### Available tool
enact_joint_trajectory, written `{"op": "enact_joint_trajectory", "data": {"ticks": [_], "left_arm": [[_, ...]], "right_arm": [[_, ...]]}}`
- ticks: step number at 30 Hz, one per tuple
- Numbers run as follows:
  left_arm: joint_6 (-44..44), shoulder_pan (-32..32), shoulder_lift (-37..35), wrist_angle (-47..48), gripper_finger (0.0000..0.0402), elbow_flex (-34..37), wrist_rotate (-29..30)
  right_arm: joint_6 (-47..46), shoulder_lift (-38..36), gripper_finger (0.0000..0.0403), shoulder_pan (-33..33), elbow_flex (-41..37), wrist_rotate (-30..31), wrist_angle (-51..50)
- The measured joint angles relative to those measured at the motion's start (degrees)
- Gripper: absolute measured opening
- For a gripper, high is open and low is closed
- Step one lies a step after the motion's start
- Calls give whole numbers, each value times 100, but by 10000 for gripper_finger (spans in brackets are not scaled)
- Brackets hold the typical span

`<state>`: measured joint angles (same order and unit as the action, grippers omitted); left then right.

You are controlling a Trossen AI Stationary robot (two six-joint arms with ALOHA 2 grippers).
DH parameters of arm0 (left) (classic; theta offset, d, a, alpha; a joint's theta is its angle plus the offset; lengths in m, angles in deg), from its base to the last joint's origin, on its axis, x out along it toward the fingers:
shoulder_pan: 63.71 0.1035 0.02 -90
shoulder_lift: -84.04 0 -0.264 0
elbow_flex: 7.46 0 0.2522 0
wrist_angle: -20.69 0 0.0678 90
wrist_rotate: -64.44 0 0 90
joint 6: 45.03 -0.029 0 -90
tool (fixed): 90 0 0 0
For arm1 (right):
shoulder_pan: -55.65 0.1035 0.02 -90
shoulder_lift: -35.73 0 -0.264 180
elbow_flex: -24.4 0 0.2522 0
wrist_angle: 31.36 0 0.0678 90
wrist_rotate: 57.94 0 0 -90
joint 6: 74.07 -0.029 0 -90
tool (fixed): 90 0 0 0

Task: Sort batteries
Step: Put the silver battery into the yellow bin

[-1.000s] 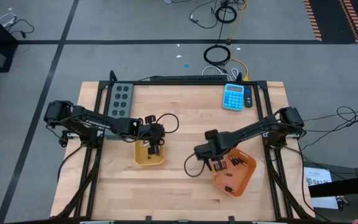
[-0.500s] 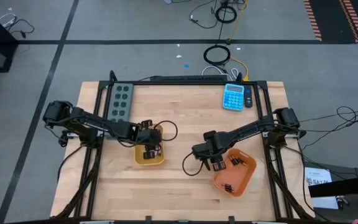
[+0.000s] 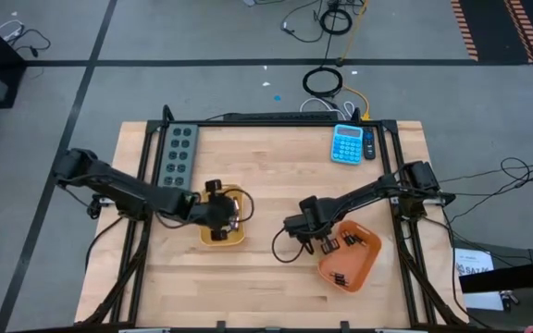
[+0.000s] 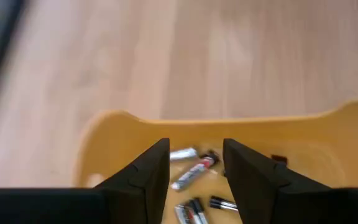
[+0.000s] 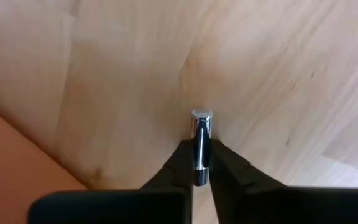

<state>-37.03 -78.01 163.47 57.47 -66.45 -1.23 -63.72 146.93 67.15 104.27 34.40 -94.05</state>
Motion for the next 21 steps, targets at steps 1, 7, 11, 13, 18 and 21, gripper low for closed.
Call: {"op": "enact_joint_trajectory", "data": {"ticks": [1, 7, 11, 13, 18, 21], "left_arm": [[-63, -69, -96, 0, 159, 0, 175], [-107, -292, -608, -40, 159, 120, 788], [218, -412, -870, -370, 159, 552, 831], [380, -488, -959, -636, 159, 781, 926], [1070, -752, -1153, -602, 159, 1085, 1691], [1475, -997, -1250, -535, 159, 1082, 2280]], "right_arm": [[72, 2, 18, -26, 16, -43, 37], [172, -195, 6, -356, 67, -94, 574], [300, -426, 3, -744, 88, -3, 2857], [308, -532, 3, -933, 25, -108, 3525], [256, -502, 3, -1374, 43, -1052, 5548], [238, -493, 3, -1563, 66, -1240, 6016]]}}
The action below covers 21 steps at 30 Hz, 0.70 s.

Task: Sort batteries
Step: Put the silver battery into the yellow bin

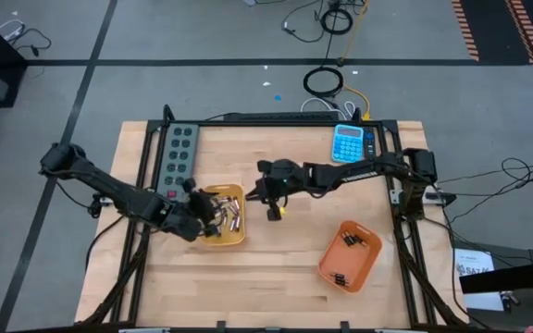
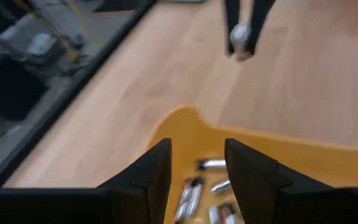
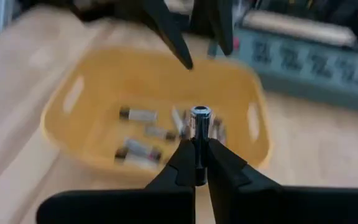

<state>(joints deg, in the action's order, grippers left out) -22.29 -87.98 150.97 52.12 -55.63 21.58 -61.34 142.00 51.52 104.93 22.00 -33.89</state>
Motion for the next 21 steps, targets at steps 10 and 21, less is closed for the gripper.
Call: {"op": "enact_joint_trajectory", "data": {"ticks": [10, 21], "left_arm": [[535, -590, -579, 203, 159, 6, 1163], [384, -1086, -1296, 152, 159, -7, 1589]], "right_arm": [[-246, 35, 3, -40, 7, -1002, 2970], [-500, 125, 21, -40, 59, -353, 3332]]}}
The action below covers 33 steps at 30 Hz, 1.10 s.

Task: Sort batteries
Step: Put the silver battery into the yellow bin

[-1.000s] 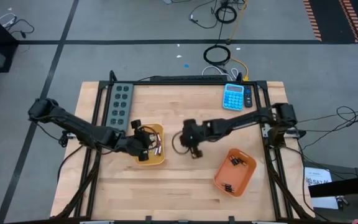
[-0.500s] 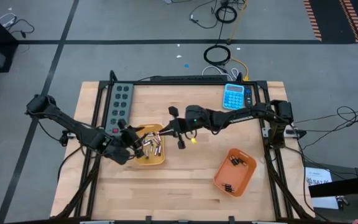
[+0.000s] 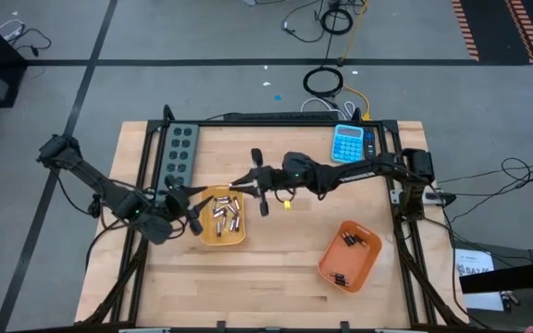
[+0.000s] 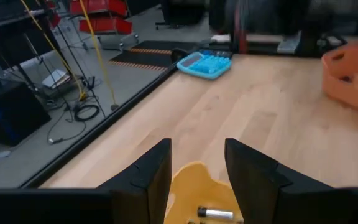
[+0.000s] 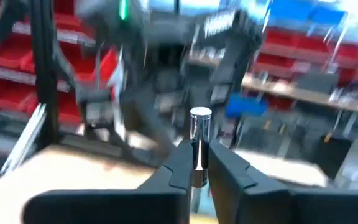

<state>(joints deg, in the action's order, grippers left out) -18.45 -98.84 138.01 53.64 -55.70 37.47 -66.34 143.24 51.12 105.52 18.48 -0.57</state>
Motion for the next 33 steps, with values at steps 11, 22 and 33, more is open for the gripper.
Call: {"op": "enact_joint_trajectory", "data": {"ticks": [11, 22, 33], "left_arm": [[-30, 264, -197, -80, 159, -4, -342], [309, 339, -187, 24, 159, -4, -2304], [2, 571, -145, -56, 159, -4, -2292]], "right_arm": [[-360, 28, 209, -30, 1211, -140, -2786], [-271, -2066, 192, 108, 1783, -867, -7375], [-3240, -2799, 160, 2127, -207, -96, -8805]]}}
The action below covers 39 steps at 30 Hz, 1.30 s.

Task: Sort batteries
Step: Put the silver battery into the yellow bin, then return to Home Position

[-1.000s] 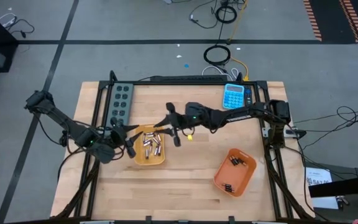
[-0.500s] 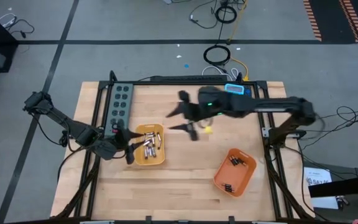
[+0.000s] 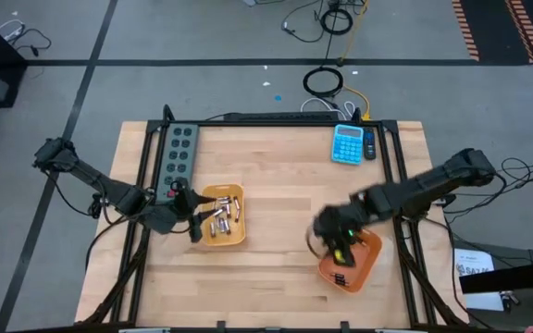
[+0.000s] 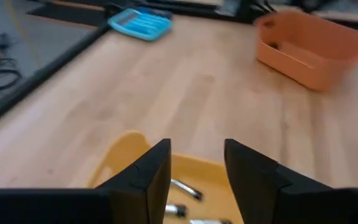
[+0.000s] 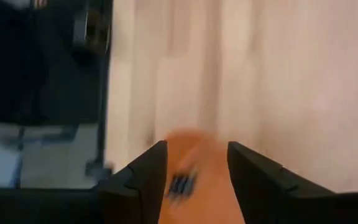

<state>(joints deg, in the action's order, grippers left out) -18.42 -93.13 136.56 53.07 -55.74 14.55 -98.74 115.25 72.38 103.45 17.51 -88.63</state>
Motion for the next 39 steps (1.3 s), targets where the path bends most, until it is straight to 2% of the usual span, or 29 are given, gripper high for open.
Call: {"op": "enact_joint_trajectory", "data": {"ticks": [2, 4, 7, 10, 14, 18, 21, 24, 29, 33, 36, 39], "left_arm": [[-5, 227, 45, -220, 159, 0, 56], [-72, 521, 141, -543, 159, 0, -126], [-401, 948, 428, -1043, 159, 0, -783], [-883, 1158, 633, -1488, 159, 2, -798], [-1513, 999, 441, -1795, 159, 0, -145], [-1696, 924, -3, -1864, 159, 157, 64], [-1802, 1024, -197, -2143, 159, 493, 67], [-2095, 1253, -303, -2984, 155, 795, -82], [-2547, 2115, -220, -4600, 130, 1096, -1204], [-2471, 2853, -127, -4633, 105, 1126, -1738], [-2407, 3179, -125, -4367, 87, 1126, -1737], [-2395, 3356, -215, -3994, 73, 1128, -1456]], "right_arm": [[-404, -21, 154, 334, -254, 80, -35], [-753, -23, 147, 539, -457, 359, -130], [-1083, -30, 134, 736, -676, 976, -477], [-871, -305, 114, 1073, -980, 1920, -606], [-607, -1581, 68, 1336, -1690, 2883, 615], [24, -3058, 15, 1209, -2794, 3421, 2226], [648, -3920, 5, 846, -3529, 3385, 3178], [1212, -4532, 3, 438, -4110, 3190, 3899], [2141, -5165, 1, -334, -4943, 2364, 5467], [2281, -5412, 0, -1006, -5189, 2124, 5700], [2362, -5433, 0, -1488, -5273, 1701, 5699], [2499, -5576, 0, -1978, -5356, 1505, 5594]]}}
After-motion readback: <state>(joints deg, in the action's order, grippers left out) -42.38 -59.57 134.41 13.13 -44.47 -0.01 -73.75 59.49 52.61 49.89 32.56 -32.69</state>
